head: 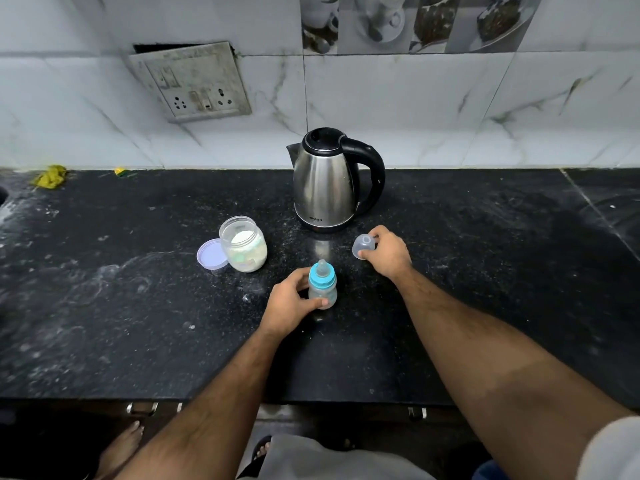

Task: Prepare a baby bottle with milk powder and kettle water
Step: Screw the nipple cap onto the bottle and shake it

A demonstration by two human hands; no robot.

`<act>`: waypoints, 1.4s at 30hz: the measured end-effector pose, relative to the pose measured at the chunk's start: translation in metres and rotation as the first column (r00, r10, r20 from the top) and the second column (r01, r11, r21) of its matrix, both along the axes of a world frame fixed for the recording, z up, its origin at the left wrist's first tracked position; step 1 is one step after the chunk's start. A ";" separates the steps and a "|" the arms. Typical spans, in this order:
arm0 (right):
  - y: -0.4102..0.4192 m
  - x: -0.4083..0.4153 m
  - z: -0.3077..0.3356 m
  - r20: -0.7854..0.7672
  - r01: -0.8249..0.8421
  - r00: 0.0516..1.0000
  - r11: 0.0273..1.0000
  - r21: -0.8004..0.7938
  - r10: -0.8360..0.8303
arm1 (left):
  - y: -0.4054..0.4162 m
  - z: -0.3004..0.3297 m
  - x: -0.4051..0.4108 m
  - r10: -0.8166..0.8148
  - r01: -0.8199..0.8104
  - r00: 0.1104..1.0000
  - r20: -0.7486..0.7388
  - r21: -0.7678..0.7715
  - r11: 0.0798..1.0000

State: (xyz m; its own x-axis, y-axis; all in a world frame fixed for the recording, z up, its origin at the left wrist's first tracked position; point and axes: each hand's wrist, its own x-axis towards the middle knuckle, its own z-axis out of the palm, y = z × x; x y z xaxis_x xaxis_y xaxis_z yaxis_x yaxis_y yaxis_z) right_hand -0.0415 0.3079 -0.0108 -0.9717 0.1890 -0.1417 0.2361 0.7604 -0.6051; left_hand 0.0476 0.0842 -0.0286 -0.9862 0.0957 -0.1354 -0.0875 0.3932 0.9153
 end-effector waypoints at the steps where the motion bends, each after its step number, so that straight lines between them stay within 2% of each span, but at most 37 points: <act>1: -0.001 0.003 0.004 -0.030 0.014 0.999 0.999 -0.048 -0.015 | -0.001 -0.001 0.000 0.000 0.000 1.000 -0.002 0.014 1.000; 5: -0.012 0.023 0.026 -0.150 0.002 0.988 0.962 -0.274 -0.045 | -0.004 -0.003 0.001 -0.001 0.001 1.000 -0.005 0.049 0.999; 9: -0.030 0.060 0.049 -0.280 -0.145 0.960 0.905 -0.401 0.029 | -0.005 -0.007 0.001 -0.006 0.006 1.000 -0.003 0.071 0.997; 13: -0.045 0.087 0.061 -0.385 -0.323 0.903 0.890 -0.321 0.189 | -0.007 -0.011 0.002 -0.006 0.006 1.000 -0.006 0.103 0.995; 19: -0.055 0.092 0.052 -0.299 -0.417 0.878 0.903 -0.098 0.373 | -0.007 -0.010 0.002 0.008 -0.002 0.999 -0.054 0.108 0.994; 23: -0.056 0.090 0.047 -0.279 -0.421 0.873 0.907 -0.018 0.399 | -0.009 -0.009 0.000 0.001 0.006 0.998 -0.062 0.112 0.994; 34: -0.057 0.090 0.033 -0.320 -0.399 0.874 0.916 -0.044 0.366 | -0.013 -0.015 -0.002 -0.014 0.026 0.997 -0.081 0.148 0.989; 42: -0.058 0.090 0.034 -0.309 -0.395 0.865 0.916 0.064 0.395 | -0.015 -0.019 -0.004 -0.028 0.039 0.996 -0.088 0.131 0.991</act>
